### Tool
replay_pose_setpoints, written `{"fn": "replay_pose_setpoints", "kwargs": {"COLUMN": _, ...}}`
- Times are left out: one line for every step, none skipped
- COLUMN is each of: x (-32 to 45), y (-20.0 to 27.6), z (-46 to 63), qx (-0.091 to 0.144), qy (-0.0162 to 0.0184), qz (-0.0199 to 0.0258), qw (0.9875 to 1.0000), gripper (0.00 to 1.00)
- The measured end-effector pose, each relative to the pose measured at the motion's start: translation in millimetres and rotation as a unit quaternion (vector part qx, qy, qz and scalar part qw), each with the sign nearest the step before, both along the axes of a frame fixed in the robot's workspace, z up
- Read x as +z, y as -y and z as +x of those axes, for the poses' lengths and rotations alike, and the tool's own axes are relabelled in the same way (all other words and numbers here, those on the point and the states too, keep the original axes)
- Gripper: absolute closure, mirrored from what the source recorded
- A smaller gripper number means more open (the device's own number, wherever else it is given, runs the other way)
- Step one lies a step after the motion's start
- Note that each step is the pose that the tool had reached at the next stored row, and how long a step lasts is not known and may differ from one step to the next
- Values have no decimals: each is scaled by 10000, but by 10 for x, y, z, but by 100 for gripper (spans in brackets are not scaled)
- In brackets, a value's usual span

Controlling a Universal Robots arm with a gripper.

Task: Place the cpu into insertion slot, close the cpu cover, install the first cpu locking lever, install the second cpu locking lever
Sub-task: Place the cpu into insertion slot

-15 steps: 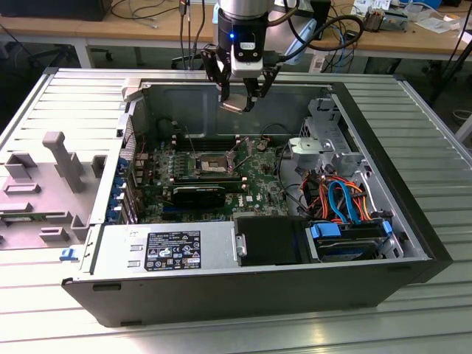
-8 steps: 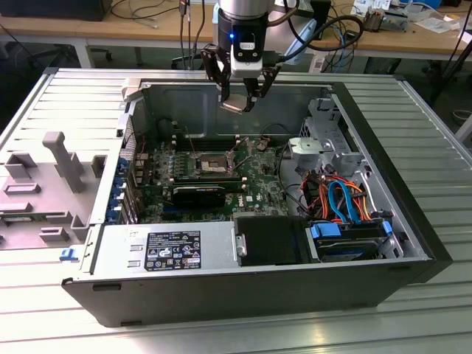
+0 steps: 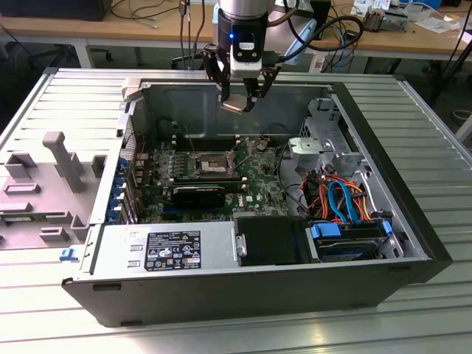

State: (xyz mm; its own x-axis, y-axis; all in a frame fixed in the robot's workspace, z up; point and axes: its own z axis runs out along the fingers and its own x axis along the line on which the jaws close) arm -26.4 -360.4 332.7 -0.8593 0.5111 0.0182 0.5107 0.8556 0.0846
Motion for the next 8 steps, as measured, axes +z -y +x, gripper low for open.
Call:
{"fn": "replay_pose_setpoints", "kwargs": {"x": 0, "y": 0, "z": 0, "qx": -5, "qy": 0, "qz": 0, "qw": 10000, "gripper": 45}}
{"fn": "replay_pose_setpoints", "kwargs": {"x": 0, "y": 0, "z": 0, "qx": -10, "qy": 0, "qz": 0, "qw": 10000, "gripper": 45}}
{"fn": "replay_pose_setpoints", "kwargs": {"x": 0, "y": 0, "z": 0, "qx": -16, "qy": 0, "qz": 0, "qw": 10000, "gripper": 45}}
{"fn": "replay_pose_setpoints", "kwargs": {"x": -1, "y": 0, "z": 0, "qx": -21, "qy": 0, "qz": 0, "qw": 10000, "gripper": 45}}
{"fn": "replay_pose_setpoints", "kwargs": {"x": -1, "y": 0, "z": 0, "qx": -30, "qy": 0, "qz": 0, "qw": 10000, "gripper": 45}}
{"fn": "replay_pose_setpoints", "kwargs": {"x": -1, "y": 0, "z": 0, "qx": -36, "qy": 0, "qz": 0, "qw": 10000, "gripper": 45}}
{"fn": "replay_pose_setpoints", "kwargs": {"x": -1, "y": 0, "z": 0, "qx": -41, "qy": 0, "qz": 0, "qw": 10000, "gripper": 45}}
{"fn": "replay_pose_setpoints", "kwargs": {"x": -1, "y": 0, "z": 0, "qx": -44, "qy": 0, "qz": 0, "qw": 10000, "gripper": 45}}
